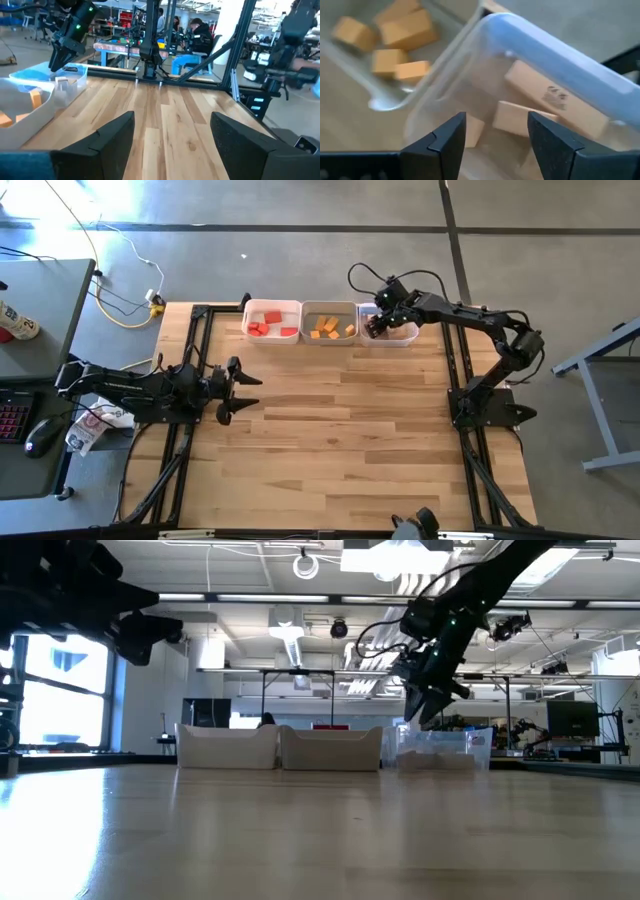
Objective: Sort & place blocks by color
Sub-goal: Return to Home Position
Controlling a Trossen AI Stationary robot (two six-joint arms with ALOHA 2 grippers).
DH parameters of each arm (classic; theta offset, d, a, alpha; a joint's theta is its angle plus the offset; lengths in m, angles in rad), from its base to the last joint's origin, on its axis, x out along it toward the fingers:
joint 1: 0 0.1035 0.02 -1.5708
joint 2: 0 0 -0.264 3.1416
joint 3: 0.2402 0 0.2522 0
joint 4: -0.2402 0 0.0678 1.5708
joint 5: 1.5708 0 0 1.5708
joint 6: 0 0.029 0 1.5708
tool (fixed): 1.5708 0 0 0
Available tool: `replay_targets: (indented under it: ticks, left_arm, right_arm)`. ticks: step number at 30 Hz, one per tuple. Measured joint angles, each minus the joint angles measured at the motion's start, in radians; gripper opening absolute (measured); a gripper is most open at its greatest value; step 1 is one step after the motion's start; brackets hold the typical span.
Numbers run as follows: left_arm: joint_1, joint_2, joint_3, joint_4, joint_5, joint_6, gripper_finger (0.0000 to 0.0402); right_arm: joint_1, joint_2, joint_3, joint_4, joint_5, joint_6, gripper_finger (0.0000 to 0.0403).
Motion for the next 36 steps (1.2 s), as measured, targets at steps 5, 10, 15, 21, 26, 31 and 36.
replay_targets:
  ticks: [5, 10, 15, 21, 26, 31, 36]
  left_arm:
    - [0.001, -0.001, 0.001, 0.008, 0.000, 0.042, 0.0250]
    - [0.002, -0.001, 0.002, 0.012, -0.008, 0.066, 0.0250]
    - [0.002, -0.001, 0.003, 0.009, -0.064, 0.070, 0.0250]
    - [0.002, 0.000, 0.003, 0.008, -0.109, 0.069, 0.0250]
    - [0.002, 0.000, 0.003, 0.008, -0.109, 0.069, 0.0250]
    - [0.002, 0.000, 0.003, 0.008, -0.109, 0.069, 0.0250]
    - [0.002, 0.000, 0.003, 0.008, -0.109, 0.068, 0.0250]
  right_arm:
    - [0.019, -0.021, 0.046, -0.025, -0.169, -0.030, 0.0199]
    - [0.104, -0.110, 0.046, -0.046, -0.216, -0.122, 0.0199]
    - [0.204, -0.212, 0.047, -0.043, -0.218, -0.160, 0.0199]
    - [0.318, -0.362, -0.035, 0.040, -0.212, -0.161, 0.0199]
    - [0.399, -0.490, -0.168, 0.142, -0.212, -0.139, 0.0199]
    - [0.472, -0.594, -0.287, 0.214, -0.212, -0.129, 0.0199]
    - [0.549, -0.684, -0.444, 0.381, -0.213, -0.092, 0.0199]
